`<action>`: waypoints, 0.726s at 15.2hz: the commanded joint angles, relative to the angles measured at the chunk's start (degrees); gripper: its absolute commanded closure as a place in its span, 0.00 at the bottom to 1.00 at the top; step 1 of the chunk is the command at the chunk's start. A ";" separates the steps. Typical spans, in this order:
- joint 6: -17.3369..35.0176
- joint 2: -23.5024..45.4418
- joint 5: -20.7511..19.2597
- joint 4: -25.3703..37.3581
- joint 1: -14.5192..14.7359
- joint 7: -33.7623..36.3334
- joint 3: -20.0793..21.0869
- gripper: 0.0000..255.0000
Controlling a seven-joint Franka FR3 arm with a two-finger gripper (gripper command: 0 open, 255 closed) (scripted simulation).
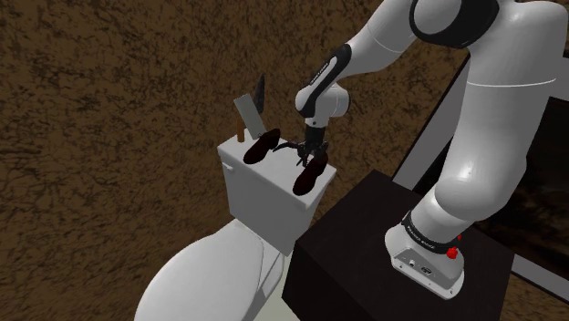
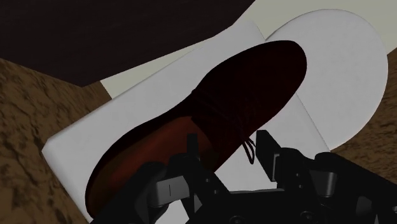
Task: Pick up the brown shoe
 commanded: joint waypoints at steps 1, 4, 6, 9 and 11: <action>-0.01 0.05 -0.06 -0.06 -0.04 -0.01 -0.07 1.00; -1.24 -1.44 -0.59 -0.27 0.11 0.54 -0.32 1.00; -2.47 -2.95 -1.11 -0.49 0.24 1.09 -0.57 1.00; -4.36 -5.17 -1.90 -0.73 0.40 1.90 -0.90 1.00; -5.65 -6.61 -2.41 -0.82 0.48 2.44 -1.10 1.00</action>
